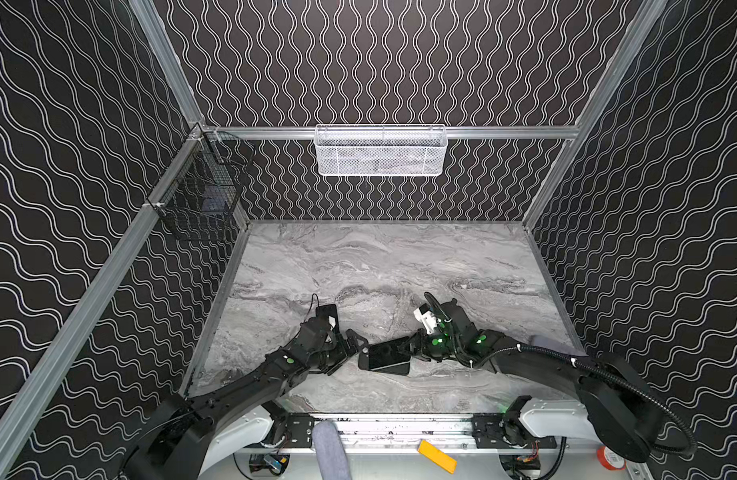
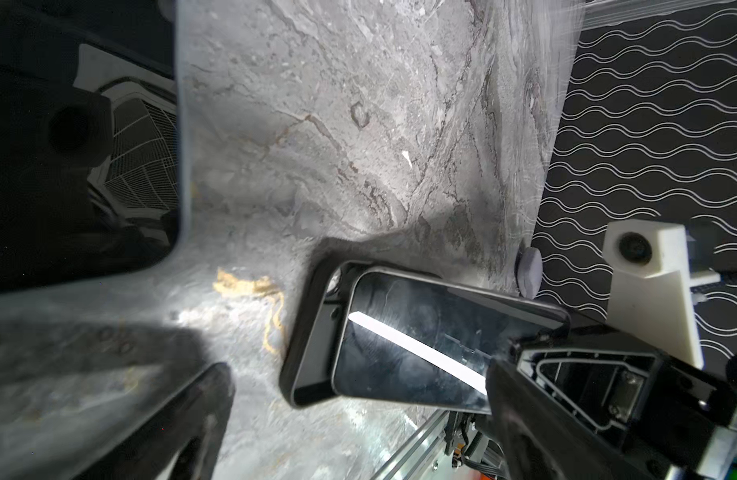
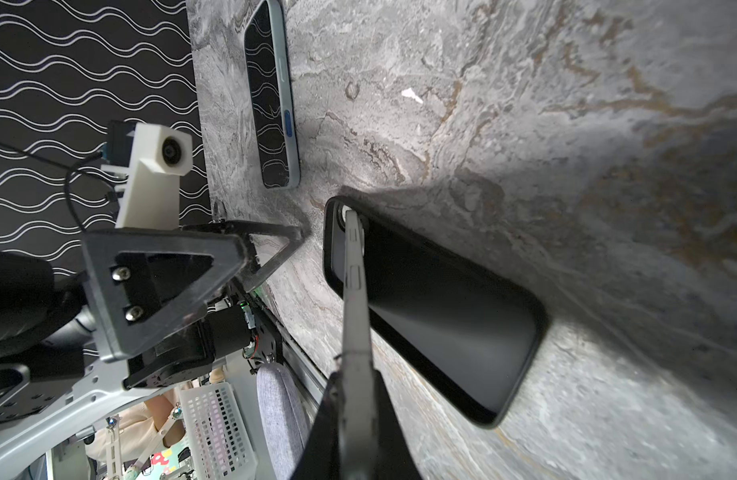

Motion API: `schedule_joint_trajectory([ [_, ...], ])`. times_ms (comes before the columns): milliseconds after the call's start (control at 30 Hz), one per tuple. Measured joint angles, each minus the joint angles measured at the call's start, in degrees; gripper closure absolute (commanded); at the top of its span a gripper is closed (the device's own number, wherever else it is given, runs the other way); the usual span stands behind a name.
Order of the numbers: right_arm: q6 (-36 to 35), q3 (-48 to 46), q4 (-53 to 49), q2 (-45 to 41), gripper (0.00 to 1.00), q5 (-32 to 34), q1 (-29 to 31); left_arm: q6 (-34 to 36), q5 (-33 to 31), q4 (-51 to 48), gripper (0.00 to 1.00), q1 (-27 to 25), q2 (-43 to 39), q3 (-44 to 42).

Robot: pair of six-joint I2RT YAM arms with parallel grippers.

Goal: Put the phone into the phone case
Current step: 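Lower the phone onto the black case with the right gripper while the left holds it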

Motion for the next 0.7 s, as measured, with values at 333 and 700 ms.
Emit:
schedule_joint_trajectory([
  [333,0.3,-1.3,2.3,0.3,1.0,0.2,0.2,-0.3,0.8,7.1,0.02,-0.8,4.6,-0.5],
  [700,2.7,-3.9,6.5,0.6,1.0,0.8,0.5,-1.6,1.2,11.2,0.01,-3.6,8.1,-0.8],
])
